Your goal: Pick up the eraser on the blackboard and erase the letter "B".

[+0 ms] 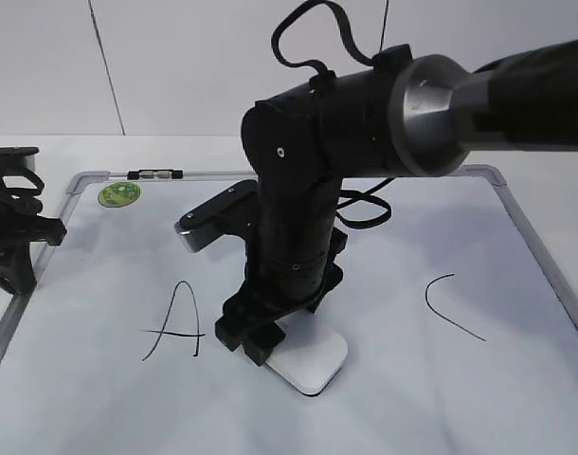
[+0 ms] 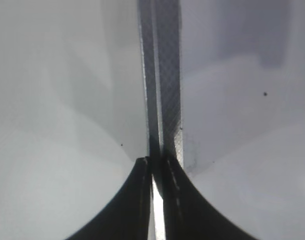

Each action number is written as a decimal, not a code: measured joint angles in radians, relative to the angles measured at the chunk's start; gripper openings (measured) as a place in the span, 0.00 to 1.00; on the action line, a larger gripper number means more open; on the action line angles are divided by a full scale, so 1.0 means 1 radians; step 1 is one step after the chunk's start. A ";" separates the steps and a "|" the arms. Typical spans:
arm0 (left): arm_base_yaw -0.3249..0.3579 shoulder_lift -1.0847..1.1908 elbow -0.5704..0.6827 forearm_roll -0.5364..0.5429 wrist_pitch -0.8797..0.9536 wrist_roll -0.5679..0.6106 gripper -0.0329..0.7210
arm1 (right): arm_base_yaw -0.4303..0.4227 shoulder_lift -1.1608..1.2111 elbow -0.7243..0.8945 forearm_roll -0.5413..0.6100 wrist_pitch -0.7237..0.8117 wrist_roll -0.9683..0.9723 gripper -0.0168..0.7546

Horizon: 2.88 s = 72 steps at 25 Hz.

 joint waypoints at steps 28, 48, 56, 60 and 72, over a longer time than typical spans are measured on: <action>0.000 0.000 0.000 0.004 0.001 0.000 0.07 | -0.011 0.033 -0.059 -0.061 0.111 0.224 0.74; 0.000 0.000 0.000 0.007 0.002 0.000 0.07 | -0.065 0.129 -0.244 -0.036 0.151 0.246 0.74; 0.000 0.000 0.000 0.011 0.002 0.000 0.07 | -0.003 0.133 -0.246 -0.029 0.130 0.245 0.74; 0.000 0.000 0.000 0.013 0.002 0.000 0.07 | -0.001 0.133 -0.246 -0.012 0.130 0.245 0.74; 0.000 0.000 0.000 0.025 0.002 0.000 0.07 | 0.013 0.133 -0.246 -0.001 0.129 0.243 0.74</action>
